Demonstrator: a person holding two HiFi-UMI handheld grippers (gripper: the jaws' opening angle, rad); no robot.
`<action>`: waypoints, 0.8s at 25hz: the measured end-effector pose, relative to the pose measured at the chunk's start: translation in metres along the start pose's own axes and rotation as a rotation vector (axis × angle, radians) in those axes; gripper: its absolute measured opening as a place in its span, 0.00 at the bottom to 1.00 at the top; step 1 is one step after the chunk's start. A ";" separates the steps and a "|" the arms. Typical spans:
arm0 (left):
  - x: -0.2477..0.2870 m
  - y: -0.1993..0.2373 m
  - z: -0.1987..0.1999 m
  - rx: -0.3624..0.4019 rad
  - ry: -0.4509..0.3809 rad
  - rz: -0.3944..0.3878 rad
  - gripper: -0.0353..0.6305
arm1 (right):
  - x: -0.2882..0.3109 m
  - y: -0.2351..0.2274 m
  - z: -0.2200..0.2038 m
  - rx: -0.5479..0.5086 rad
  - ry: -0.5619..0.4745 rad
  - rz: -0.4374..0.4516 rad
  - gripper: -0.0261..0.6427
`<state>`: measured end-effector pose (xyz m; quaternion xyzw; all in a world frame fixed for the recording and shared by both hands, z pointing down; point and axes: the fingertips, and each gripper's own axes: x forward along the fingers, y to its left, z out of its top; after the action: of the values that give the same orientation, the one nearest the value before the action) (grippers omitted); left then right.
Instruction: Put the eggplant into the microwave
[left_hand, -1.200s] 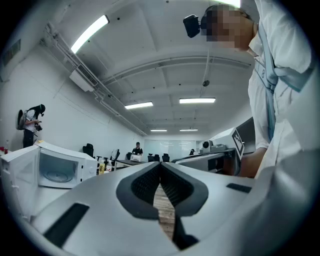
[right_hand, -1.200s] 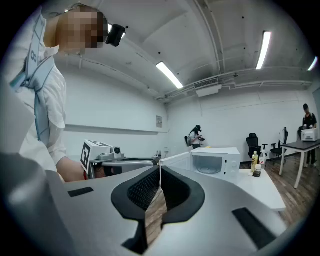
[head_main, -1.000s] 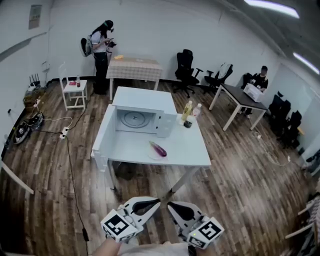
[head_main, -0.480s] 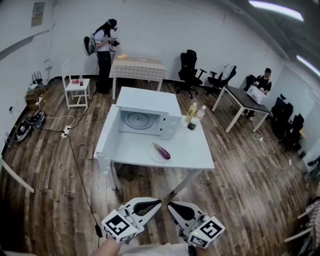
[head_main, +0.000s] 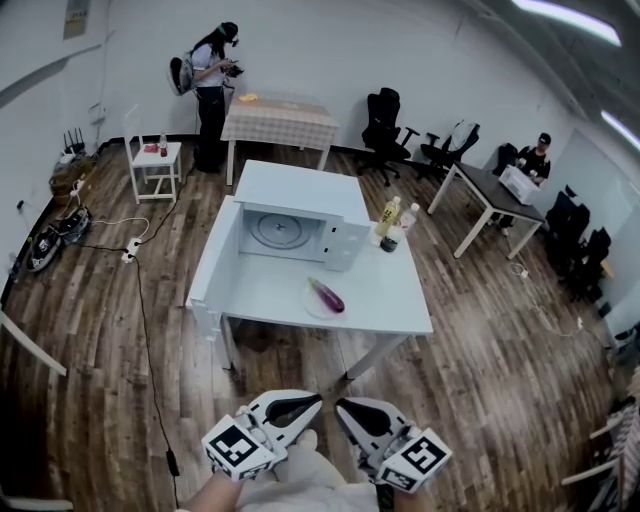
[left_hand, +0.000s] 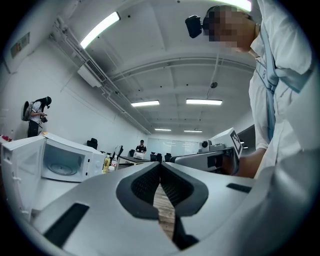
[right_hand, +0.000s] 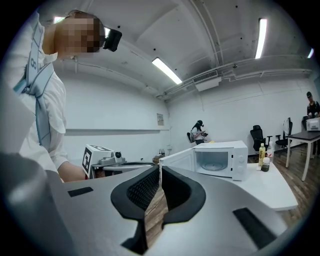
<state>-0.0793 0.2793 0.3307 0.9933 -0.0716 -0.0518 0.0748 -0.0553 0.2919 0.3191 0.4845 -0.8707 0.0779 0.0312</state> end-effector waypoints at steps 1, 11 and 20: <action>0.002 0.003 -0.001 0.001 0.004 -0.001 0.06 | 0.003 -0.004 -0.001 -0.001 0.005 -0.001 0.10; 0.026 0.072 -0.005 0.004 0.037 0.061 0.06 | 0.056 -0.066 -0.007 -0.051 0.044 0.060 0.10; 0.074 0.151 -0.019 -0.035 0.085 0.088 0.06 | 0.101 -0.165 -0.013 -0.056 0.069 0.074 0.10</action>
<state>-0.0249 0.1234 0.3658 0.9890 -0.1109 -0.0072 0.0972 0.0310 0.1238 0.3624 0.4478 -0.8884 0.0713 0.0716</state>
